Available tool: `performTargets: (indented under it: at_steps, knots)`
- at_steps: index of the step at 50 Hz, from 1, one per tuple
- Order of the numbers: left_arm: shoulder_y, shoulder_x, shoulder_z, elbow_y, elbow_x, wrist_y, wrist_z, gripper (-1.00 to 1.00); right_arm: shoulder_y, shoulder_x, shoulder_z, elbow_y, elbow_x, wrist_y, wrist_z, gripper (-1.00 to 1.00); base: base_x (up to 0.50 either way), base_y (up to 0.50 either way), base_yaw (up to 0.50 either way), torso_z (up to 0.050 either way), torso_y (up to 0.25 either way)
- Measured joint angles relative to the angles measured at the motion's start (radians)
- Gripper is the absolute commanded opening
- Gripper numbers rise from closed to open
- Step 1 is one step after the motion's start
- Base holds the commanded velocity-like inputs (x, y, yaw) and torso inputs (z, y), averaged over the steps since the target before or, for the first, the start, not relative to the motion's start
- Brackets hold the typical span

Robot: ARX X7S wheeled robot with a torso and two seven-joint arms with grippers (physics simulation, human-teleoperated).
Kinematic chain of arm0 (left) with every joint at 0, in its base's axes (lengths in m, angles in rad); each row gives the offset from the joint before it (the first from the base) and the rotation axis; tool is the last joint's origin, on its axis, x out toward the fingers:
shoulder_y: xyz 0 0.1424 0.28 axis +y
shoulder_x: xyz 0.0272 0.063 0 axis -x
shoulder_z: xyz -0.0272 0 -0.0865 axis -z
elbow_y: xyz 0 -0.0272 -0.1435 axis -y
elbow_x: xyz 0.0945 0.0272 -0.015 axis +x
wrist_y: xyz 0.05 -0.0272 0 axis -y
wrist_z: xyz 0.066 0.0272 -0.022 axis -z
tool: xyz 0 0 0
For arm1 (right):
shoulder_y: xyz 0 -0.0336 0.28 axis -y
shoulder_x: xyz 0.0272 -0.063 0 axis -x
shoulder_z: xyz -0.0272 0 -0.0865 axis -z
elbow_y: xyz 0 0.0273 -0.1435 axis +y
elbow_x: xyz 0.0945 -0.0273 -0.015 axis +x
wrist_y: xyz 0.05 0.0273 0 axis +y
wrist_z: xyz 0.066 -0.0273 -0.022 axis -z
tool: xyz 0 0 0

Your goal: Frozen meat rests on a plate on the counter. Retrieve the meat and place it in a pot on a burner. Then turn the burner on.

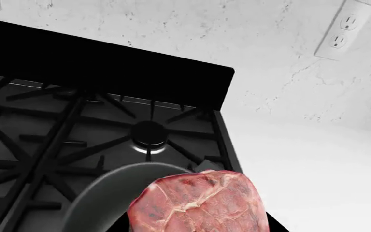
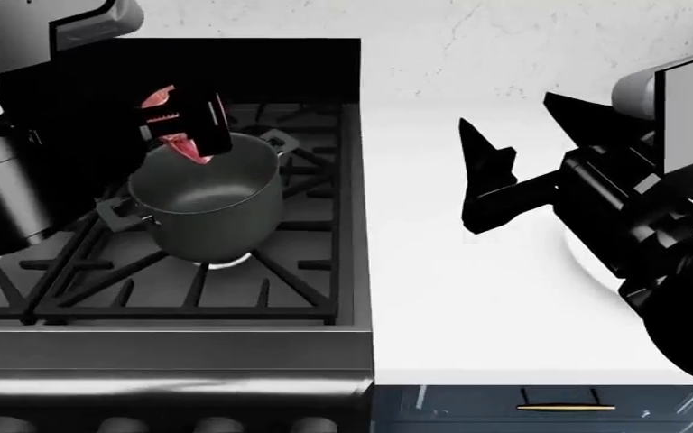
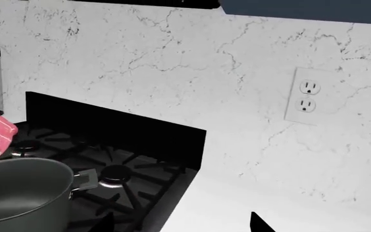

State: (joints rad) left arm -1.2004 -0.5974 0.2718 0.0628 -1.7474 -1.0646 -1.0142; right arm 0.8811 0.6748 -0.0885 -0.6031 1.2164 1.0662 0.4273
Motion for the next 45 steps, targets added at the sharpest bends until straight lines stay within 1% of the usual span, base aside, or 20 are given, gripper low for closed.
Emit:
performTargets:
  at_steps: [9, 21, 34, 45]
  knots:
    - [-0.056, 0.027, 0.026, -0.087, 0.004, -0.011, 0.025, -1.0, -0.001, 0.0, 0.002, 0.004, 0.007, -0.003, 0.006, 1.0, 0.0, 0.0, 0.0, 0.0, 0.0]
    - [-0.141, 0.063, 0.083, -0.267, 0.066, -0.024, 0.105, -1.0, 0.003, -0.001, 0.0, 0.012, 0.01, -0.005, 0.01, 1.0, 0.0, 0.0, 0.0, 0.0, 0.001]
    - [-0.181, 0.088, 0.155, -0.434, 0.168, -0.014, 0.207, -1.0, -0.006, -0.001, -0.005, 0.021, 0.0, -0.016, 0.009, 1.0, 0.0, 0.0, 0.0, 0.0, 0.001]
    - [-0.194, 0.099, 0.204, -0.532, 0.244, 0.009, 0.284, -1.0, -0.009, -0.007, -0.019, 0.033, -0.016, -0.024, 0.005, 1.0, 0.0, 0.0, 0.0, 0.0, 0.001]
